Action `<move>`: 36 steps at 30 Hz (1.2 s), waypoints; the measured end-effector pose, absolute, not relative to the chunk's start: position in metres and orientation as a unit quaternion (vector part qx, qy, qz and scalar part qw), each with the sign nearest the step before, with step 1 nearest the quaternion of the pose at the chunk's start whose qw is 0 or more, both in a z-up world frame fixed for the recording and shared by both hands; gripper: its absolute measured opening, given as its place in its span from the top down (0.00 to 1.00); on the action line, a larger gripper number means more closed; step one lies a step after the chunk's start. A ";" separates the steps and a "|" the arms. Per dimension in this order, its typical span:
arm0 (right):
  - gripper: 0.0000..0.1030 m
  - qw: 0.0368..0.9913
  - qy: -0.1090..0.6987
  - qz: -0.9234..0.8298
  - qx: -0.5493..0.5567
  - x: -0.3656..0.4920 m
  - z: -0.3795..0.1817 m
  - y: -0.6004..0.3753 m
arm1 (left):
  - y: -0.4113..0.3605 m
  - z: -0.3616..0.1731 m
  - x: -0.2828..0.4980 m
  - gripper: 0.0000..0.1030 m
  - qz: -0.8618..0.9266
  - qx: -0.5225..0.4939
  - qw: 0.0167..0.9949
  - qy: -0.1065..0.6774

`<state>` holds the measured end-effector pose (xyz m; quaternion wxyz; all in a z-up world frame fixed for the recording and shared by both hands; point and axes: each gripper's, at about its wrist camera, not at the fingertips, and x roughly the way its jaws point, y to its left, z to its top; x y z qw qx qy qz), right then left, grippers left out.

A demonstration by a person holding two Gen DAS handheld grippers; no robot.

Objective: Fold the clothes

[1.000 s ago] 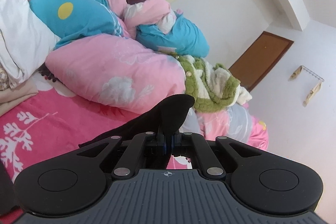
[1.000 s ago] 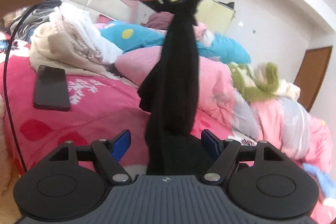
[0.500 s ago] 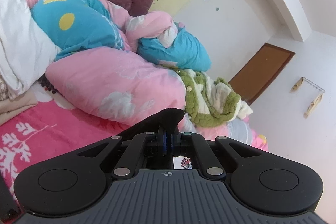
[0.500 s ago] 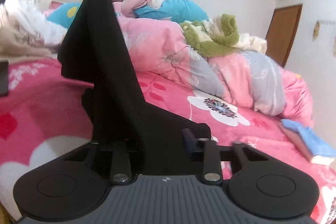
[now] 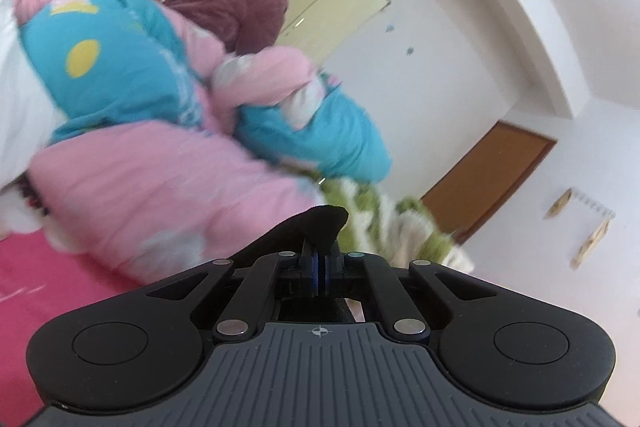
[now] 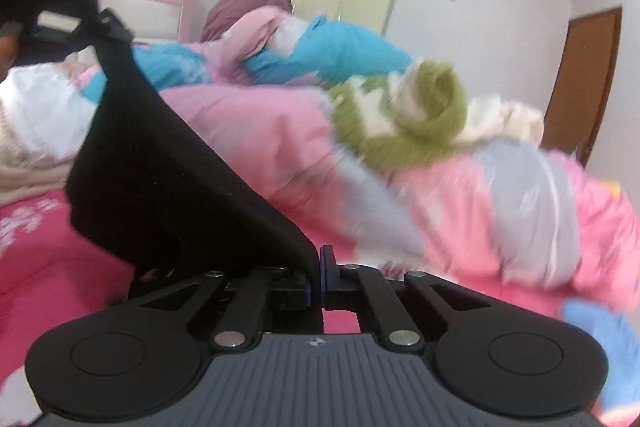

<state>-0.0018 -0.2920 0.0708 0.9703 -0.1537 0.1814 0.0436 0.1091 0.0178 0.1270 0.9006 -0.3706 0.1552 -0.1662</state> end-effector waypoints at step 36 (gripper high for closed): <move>0.57 0.907 0.357 0.215 -0.064 -0.163 -0.047 -0.314 | 0.079 -0.013 -0.093 0.62 -0.052 -0.153 0.931 0.327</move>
